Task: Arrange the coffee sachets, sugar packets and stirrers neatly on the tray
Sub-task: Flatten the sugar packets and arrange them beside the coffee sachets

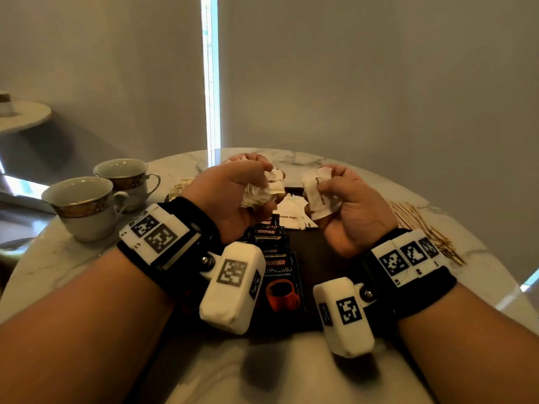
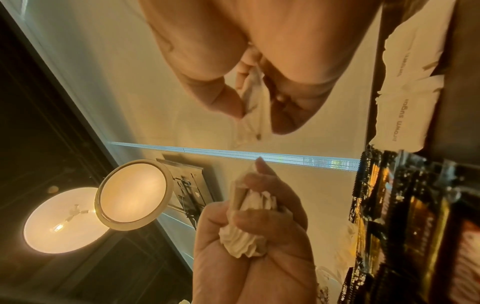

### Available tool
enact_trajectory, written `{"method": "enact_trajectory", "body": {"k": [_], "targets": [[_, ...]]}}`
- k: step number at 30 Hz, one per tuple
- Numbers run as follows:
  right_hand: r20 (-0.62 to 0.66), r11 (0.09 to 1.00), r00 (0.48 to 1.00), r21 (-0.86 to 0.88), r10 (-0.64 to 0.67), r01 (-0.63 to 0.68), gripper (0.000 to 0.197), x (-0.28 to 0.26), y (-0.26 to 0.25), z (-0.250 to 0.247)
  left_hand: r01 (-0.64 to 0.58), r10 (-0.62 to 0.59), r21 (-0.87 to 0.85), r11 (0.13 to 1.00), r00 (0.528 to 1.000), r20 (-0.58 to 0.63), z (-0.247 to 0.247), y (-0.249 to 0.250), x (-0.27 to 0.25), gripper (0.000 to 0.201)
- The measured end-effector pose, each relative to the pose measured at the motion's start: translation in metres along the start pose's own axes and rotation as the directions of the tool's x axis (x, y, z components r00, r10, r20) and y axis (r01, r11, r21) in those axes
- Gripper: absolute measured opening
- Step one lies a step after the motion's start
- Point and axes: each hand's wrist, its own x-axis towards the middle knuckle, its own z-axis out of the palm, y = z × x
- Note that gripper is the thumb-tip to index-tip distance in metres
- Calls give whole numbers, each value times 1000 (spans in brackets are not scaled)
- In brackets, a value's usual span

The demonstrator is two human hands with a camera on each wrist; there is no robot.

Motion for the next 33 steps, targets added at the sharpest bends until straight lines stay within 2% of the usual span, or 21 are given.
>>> {"method": "enact_trajectory", "body": {"k": [7, 9, 13, 16, 19, 26, 29, 33], "targets": [[96, 994, 994, -94, -41, 50, 31, -4, 5, 3, 60, -77, 140, 988, 990, 119, 3, -5, -3, 43], [102, 993, 994, -99, -46, 56, 33, -3, 7, 3, 62, -86, 168, 984, 986, 141, 4, -5, -4, 34], [100, 991, 994, -118, -52, 64, 30, -4, 8, 4, 47, -65, 209, 977, 995, 80, 9, -4, -7, 10], [88, 992, 994, -107, -59, 69, 29, -4, 9, 4, 26, -36, 212, 977, 998, 42, 10, -4, -5, 17], [57, 990, 996, -121, -64, 71, 10, -3, 8, 4, 6, -8, 207, 978, 1000, 10, 9, -3, -4, 18], [28, 985, 999, -170, -35, 39, 9, 0, 8, 0, 17, -17, 188, 982, 1000, -2, 7, -1, -5, 11], [-3, 990, 999, -137, -41, 41, 6, 7, 4, -6, 14, -10, 174, 985, 1000, -24, 4, 1, -4, 10], [-134, 990, 990, -141, -36, 17, 22, 27, 1, -28, -17, 24, 99, 995, 997, -70, 2, 4, -4, 2]]}}
